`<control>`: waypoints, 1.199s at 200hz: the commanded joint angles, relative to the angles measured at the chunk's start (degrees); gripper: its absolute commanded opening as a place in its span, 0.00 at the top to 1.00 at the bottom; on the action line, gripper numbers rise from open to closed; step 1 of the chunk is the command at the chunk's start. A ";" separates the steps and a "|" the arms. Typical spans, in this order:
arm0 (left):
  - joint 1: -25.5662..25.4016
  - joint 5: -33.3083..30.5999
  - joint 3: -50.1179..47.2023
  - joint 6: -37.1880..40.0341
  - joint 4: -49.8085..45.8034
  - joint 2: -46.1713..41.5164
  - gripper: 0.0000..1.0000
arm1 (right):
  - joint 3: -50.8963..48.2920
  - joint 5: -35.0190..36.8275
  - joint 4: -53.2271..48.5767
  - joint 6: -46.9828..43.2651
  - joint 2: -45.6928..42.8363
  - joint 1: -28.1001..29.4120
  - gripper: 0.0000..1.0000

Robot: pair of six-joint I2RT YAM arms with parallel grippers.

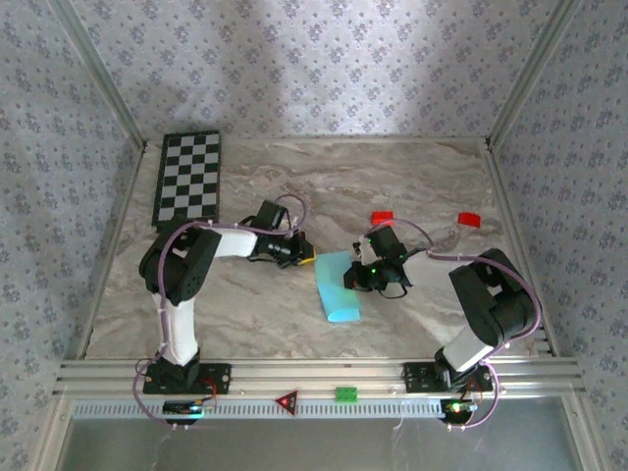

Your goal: Fold a paper plane with a square sheet of paper (pick it up from the middle)

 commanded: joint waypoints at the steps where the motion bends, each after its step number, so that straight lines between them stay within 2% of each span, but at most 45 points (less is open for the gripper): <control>1: 2.24 -7.11 0.70 -1.78 0.55 2.01 1.00 | -3.52 6.16 -8.50 0.54 1.64 0.03 0.98; 38: 2.33 -7.12 3.30 -1.78 -2.62 1.83 1.00 | -3.87 6.30 -8.02 1.32 1.33 0.22 0.98; 82: 1.56 -7.49 1.80 -0.92 -3.82 -5.62 1.00 | -3.29 7.13 -6.79 3.26 1.07 0.83 0.98; 152: -2.36 -9.18 -7.34 -1.19 -1.33 -19.02 1.00 | -1.65 9.33 -5.26 6.22 1.59 0.77 0.98; 240: -5.79 -10.12 -14.81 -4.13 2.13 -27.49 1.00 | -0.09 10.27 -0.90 11.04 3.51 2.15 0.97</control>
